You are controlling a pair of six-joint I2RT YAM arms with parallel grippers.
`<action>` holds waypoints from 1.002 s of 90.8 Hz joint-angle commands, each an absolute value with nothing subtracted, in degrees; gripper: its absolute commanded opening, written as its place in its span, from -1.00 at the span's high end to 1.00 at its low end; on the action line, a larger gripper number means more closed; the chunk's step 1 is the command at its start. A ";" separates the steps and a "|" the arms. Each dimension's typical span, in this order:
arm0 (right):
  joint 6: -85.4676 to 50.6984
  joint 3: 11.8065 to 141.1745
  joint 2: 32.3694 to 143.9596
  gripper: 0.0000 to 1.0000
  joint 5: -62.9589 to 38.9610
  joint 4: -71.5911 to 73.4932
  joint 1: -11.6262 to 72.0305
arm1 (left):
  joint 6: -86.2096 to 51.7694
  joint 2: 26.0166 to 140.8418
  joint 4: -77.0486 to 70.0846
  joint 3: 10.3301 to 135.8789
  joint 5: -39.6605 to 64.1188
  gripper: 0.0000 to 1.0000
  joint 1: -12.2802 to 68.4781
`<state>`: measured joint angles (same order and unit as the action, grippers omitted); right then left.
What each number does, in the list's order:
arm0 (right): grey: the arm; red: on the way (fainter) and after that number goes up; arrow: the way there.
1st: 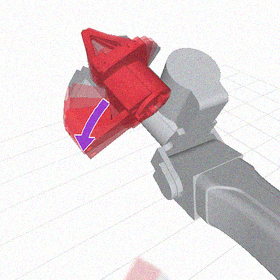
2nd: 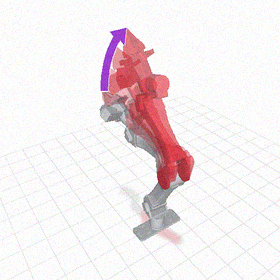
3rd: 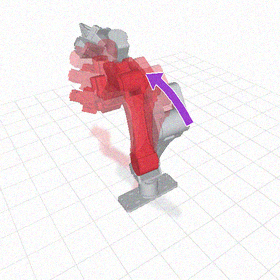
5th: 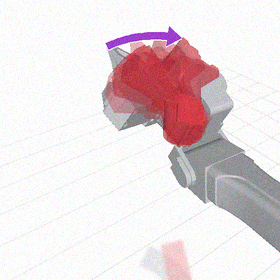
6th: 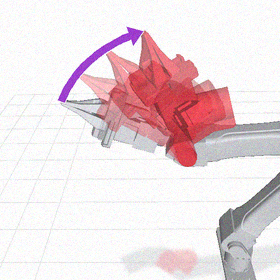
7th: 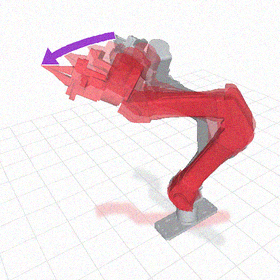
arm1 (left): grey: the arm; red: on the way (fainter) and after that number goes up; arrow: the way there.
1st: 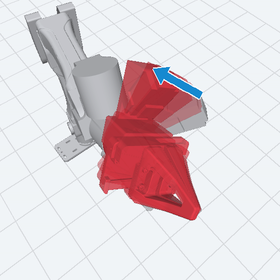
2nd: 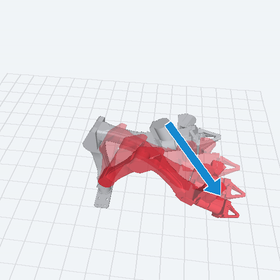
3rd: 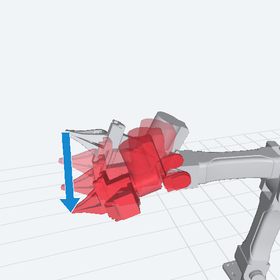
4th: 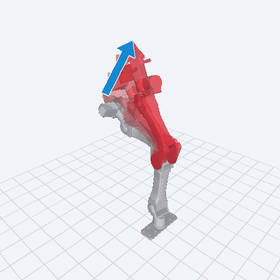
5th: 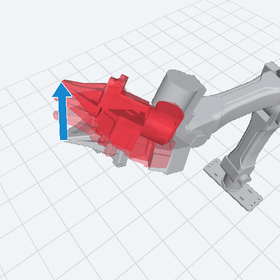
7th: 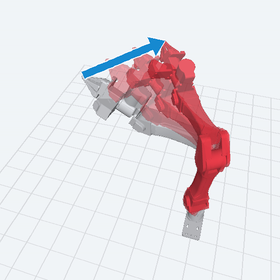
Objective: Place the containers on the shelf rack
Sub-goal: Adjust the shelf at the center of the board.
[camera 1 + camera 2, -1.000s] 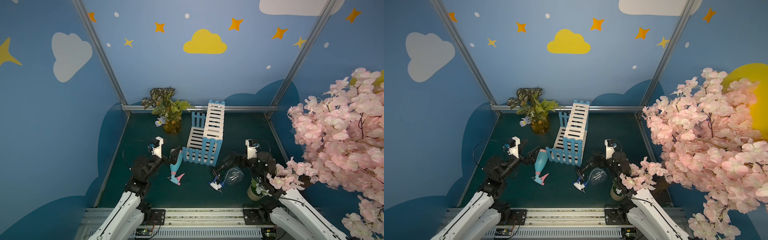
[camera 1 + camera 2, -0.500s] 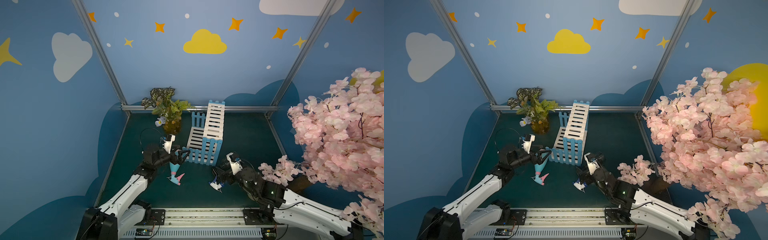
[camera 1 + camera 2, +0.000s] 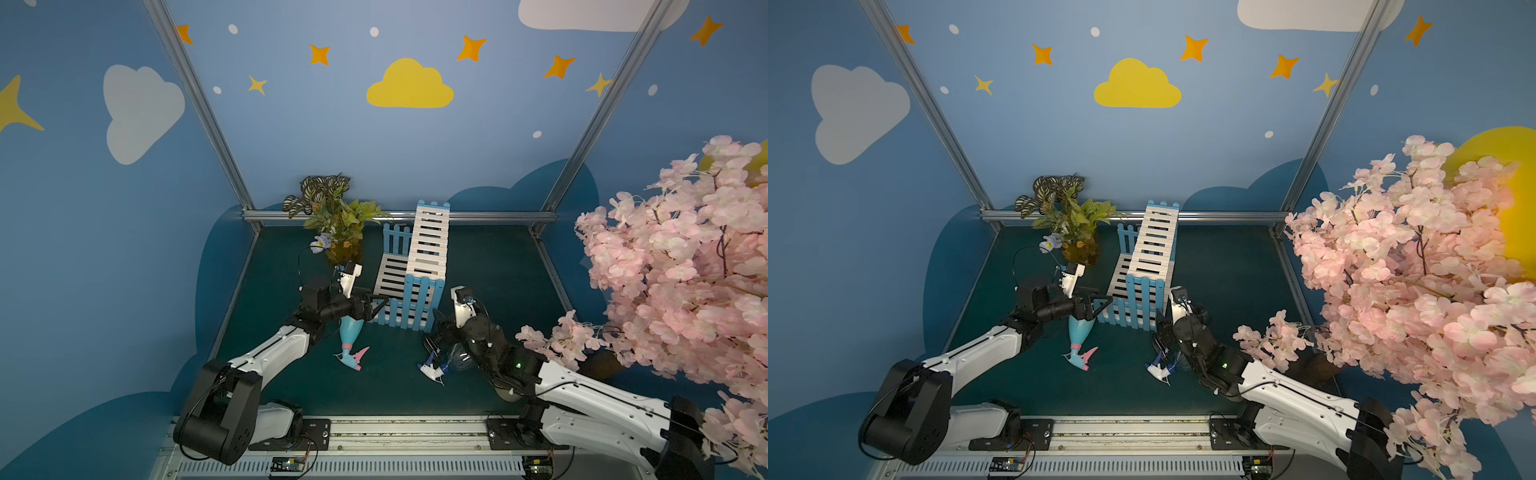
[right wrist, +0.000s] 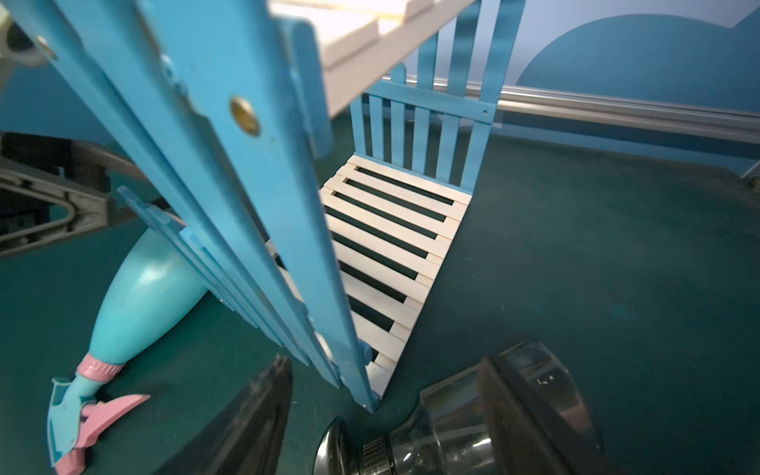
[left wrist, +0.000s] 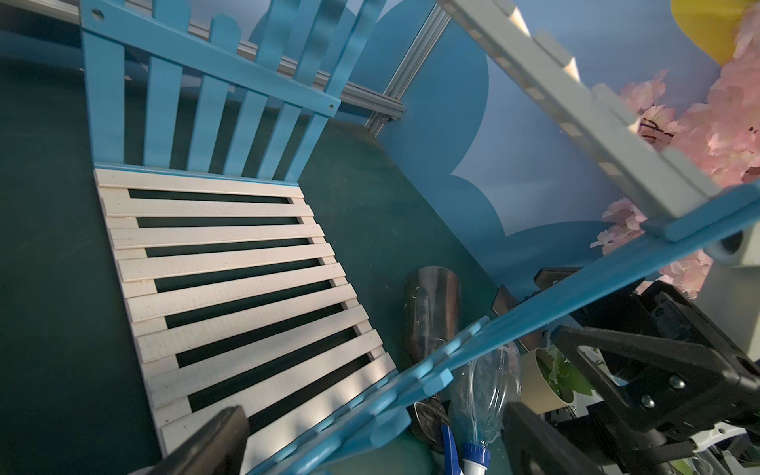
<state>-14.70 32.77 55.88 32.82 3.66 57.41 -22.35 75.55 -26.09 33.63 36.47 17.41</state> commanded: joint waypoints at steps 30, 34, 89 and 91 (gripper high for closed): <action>-15.84 38.14 62.42 -0.45 32.02 5.29 53.99 | -27.26 81.75 -37.60 33.14 47.53 -0.94 18.20; -16.26 38.10 62.22 -0.42 32.13 4.82 53.17 | -27.18 81.61 -37.74 33.22 47.87 -0.93 18.74; -18.50 34.73 53.46 -0.54 23.84 -3.41 29.86 | -27.20 96.55 -41.08 44.29 46.40 -0.84 36.91; -18.58 34.66 52.65 -0.56 24.02 -4.26 29.88 | -27.45 97.55 -41.93 44.93 46.23 -0.84 37.57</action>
